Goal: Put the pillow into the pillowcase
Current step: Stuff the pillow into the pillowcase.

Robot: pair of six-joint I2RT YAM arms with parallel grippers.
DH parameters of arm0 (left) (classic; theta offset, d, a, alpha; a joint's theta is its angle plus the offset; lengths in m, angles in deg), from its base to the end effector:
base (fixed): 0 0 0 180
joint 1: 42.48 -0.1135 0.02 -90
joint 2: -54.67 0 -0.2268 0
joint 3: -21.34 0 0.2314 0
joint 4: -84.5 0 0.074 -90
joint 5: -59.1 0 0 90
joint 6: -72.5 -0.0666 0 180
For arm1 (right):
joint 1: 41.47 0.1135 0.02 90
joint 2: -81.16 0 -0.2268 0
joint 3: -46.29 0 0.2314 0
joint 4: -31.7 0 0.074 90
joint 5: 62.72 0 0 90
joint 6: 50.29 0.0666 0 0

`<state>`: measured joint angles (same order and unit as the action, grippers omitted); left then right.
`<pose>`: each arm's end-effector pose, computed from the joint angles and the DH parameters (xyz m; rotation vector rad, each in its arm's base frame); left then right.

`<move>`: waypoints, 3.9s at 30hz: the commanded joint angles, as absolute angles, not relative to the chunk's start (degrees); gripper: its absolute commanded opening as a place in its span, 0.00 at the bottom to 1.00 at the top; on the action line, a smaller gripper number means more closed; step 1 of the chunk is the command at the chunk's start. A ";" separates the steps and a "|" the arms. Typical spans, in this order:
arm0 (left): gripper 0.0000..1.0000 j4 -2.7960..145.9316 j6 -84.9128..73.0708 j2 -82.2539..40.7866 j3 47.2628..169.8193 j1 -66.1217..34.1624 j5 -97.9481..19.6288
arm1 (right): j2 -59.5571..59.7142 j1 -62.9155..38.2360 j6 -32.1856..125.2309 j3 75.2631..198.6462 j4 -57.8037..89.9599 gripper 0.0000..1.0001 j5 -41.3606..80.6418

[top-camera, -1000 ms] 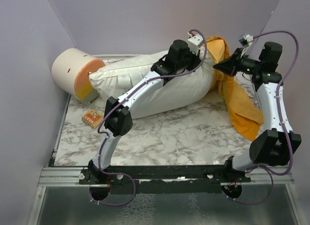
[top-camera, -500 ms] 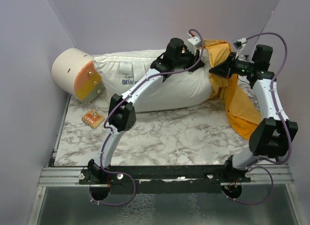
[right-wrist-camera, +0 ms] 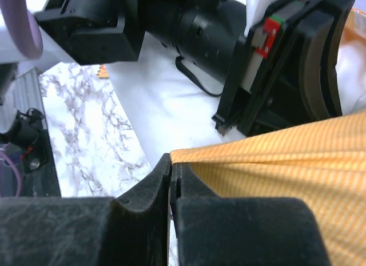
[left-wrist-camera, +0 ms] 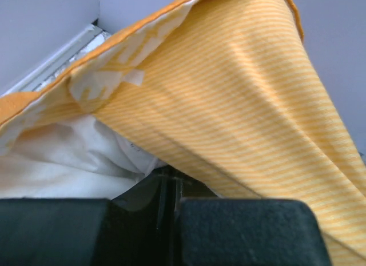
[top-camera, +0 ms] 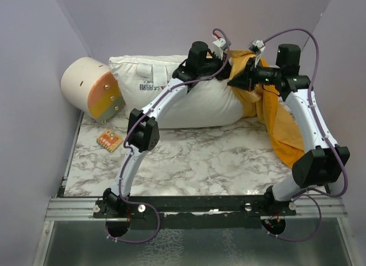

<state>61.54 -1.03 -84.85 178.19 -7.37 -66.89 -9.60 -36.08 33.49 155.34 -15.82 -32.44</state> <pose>0.4198 -0.3430 0.3171 0.7795 1.6179 -1.1832 0.3297 0.0889 0.3604 -0.8096 1.7839 1.0580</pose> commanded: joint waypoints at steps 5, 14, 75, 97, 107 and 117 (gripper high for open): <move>0.17 73.19 7.37 -78.46 162.67 -9.75 -67.45 | -7.48 -39.54 28.31 140.20 -14.25 0.02 -26.82; 0.61 74.21 3.92 -59.20 145.41 -16.66 -65.17 | -13.74 -41.35 25.65 148.34 -16.93 0.22 -26.15; 0.40 63.83 -6.72 -52.14 129.27 -11.23 -66.12 | -4.52 -48.15 31.23 125.23 10.80 0.65 1.15; 0.97 89.82 -4.00 -7.38 75.16 -13.83 -45.72 | -16.73 -54.99 16.73 137.92 22.95 0.01 35.41; 0.96 80.93 -2.14 -5.30 77.95 -14.02 -44.86 | -5.85 -58.14 15.82 136.99 5.03 0.87 -5.98; 0.93 77.82 9.97 -18.98 86.92 -24.93 -51.60 | -11.89 -39.58 20.77 136.82 1.95 0.87 -13.69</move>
